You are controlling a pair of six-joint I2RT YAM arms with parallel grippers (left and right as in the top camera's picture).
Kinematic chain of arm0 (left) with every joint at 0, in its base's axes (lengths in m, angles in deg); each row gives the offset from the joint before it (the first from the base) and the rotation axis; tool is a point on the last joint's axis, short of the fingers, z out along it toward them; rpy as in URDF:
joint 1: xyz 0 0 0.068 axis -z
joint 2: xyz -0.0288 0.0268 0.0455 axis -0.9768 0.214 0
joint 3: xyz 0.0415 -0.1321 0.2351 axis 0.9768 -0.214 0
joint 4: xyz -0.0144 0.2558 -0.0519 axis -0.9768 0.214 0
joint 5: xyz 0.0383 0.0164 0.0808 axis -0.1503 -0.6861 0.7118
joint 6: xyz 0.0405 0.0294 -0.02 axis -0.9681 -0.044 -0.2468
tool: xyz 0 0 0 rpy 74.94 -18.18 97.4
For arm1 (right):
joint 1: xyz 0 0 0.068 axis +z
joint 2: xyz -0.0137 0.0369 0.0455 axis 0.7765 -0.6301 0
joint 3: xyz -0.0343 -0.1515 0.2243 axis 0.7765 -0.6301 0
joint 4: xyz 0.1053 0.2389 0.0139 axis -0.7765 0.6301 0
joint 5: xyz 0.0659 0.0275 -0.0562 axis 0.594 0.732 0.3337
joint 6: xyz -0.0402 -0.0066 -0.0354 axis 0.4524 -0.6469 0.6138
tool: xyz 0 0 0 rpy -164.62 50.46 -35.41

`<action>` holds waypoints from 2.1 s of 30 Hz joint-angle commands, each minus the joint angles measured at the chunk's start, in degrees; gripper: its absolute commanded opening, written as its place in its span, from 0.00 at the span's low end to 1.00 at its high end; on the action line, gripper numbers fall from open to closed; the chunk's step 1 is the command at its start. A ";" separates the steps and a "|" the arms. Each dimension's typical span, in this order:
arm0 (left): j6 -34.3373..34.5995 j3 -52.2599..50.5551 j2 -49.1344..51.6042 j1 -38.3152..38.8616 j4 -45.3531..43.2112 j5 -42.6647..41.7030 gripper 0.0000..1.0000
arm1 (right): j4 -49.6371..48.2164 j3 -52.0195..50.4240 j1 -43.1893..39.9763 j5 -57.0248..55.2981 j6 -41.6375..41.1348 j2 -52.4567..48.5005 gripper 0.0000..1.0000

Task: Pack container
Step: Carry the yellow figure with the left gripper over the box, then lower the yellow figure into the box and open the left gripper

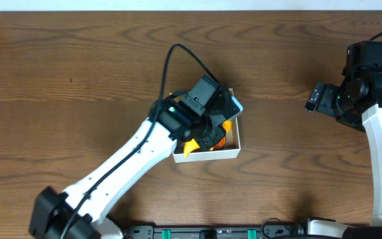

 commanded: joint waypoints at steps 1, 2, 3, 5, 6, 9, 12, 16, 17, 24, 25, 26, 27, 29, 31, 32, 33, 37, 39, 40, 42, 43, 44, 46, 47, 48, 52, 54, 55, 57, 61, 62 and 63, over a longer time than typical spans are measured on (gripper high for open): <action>-0.76 0.46 2.32 -0.02 -0.46 -0.20 0.06 | 0.20 -0.15 -0.26 0.22 0.68 0.07 0.99; -0.76 0.46 3.08 -0.02 -0.55 -0.20 0.06 | 0.20 -0.15 -0.26 0.22 0.68 0.07 0.99; -0.79 0.46 3.82 -0.02 -0.68 -0.20 0.06 | 0.20 -0.15 -0.26 0.22 0.68 0.07 0.99; -0.85 0.46 5.14 -0.02 -0.96 -0.17 0.06 | 0.20 -0.15 -0.26 0.20 0.68 0.07 0.99; -1.16 0.46 5.60 -0.02 -1.11 -0.17 0.06 | 0.20 -0.15 -0.26 0.22 0.68 0.07 0.99; -2.03 0.46 6.29 -0.02 -1.29 -0.17 0.07 | 0.26 -0.15 -0.26 0.20 0.68 0.07 0.99; -2.03 0.46 6.27 -0.02 -1.27 -0.17 0.29 | 0.26 -0.15 -0.26 0.20 0.68 0.07 0.99; -2.01 0.48 6.16 -0.02 -0.61 -0.17 0.74 | 0.39 -0.15 -0.26 0.20 0.68 0.07 0.99; -2.01 0.48 5.97 -0.02 -0.42 -0.17 0.80 | 0.42 -0.15 -0.26 0.20 0.70 0.07 0.99; -2.03 0.48 1.86 -0.02 -0.24 -0.04 0.97 | 0.59 -0.15 -0.26 0.17 0.68 0.07 0.99; -2.01 0.48 0.74 -0.02 -0.28 0.63 0.98 | 0.59 -0.17 -0.26 0.17 0.70 0.07 0.99; -2.01 0.48 -0.55 -0.02 -0.28 1.90 0.98 | 0.57 -0.17 -0.26 0.17 0.68 0.07 0.99; -2.01 0.48 -1.84 -0.02 -0.28 3.37 0.99 | 0.57 -0.17 -0.26 0.17 0.68 0.07 0.99; -2.03 0.48 -4.04 -0.04 -0.28 5.77 0.98 | 0.57 -0.17 -0.26 0.17 0.68 0.07 0.99; -2.03 0.48 -6.34 -0.04 -0.33 8.13 0.98 | 0.57 -0.17 -0.26 0.17 0.68 0.07 0.99; -2.03 0.48 -7.28 -0.04 -0.42 8.92 0.98 | 0.57 -0.17 -0.26 0.17 0.68 0.07 0.99; -2.03 0.48 -7.91 -0.04 -0.46 9.07 0.98 | 0.57 -0.17 -0.26 0.17 0.68 0.07 0.99; -2.01 0.46 -8.63 -0.04 -0.44 9.09 0.98 | 0.59 -0.17 -0.26 0.20 0.68 0.07 0.99; -2.01 0.46 -8.13 -0.04 -0.46 9.09 0.98 | 0.61 -0.17 -0.26 0.20 0.68 0.07 0.99; -1.99 0.46 -7.78 -0.04 -0.46 9.09 0.98 | 0.61 -0.17 -0.26 0.20 0.68 0.07 0.99; -1.77 0.46 -6.78 -0.04 -0.35 9.09 0.98 | 0.72 -0.17 -0.26 0.20 0.68 0.07 0.99; -1.77 0.46 -6.21 -0.04 -0.17 9.09 0.98 | 0.81 -0.17 -0.26 0.20 0.68 0.07 0.99; -1.79 0.46 -5.51 -0.04 0.22 9.09 0.98 | 0.85 -0.17 -0.26 0.20 0.68 0.07 0.99; -1.81 0.46 -4.04 -0.04 1.33 9.09 0.98 | 0.87 -0.33 -0.26 0.20 0.68 0.07 0.99; -1.81 0.46 -3.21 -0.04 1.88 9.09 0.99 | 0.87 -0.48 -0.26 0.20 0.68 0.07 0.99; -1.81 0.46 -2.45 -0.04 2.29 9.11 0.98 | 0.87 -0.70 -0.26 0.20 0.68 0.07 0.99; -1.81 0.46 0.48 -0.09 2.58 9.11 0.68 | 0.50 -2.23 -0.26 0.17 0.68 0.07 0.99; -1.81 0.46 1.57 -0.09 2.58 9.14 0.50 | 0.02 -3.15 -0.26 0.20 0.68 0.09 0.99; -1.81 0.46 2.12 -0.11 2.58 9.11 0.48 | -0.13 -3.45 -0.26 0.20 0.68 0.07 0.99; -1.84 0.46 2.99 -0.20 2.58 9.14 0.43 | -0.55 -3.96 -0.26 0.17 0.68 0.07 0.99; -1.81 0.46 4.52 -0.81 2.62 9.11 0.20 | -0.94 -4.13 -0.26 0.20 0.68 0.07 0.99; -1.81 0.46 4.74 -0.96 2.64 9.11 0.19 | -0.98 -4.13 -0.26 0.20 0.68 0.07 0.99; -1.81 0.44 4.98 -1.07 2.64 9.09 0.19 | -0.98 -4.13 -0.26 0.20 0.68 0.07 0.99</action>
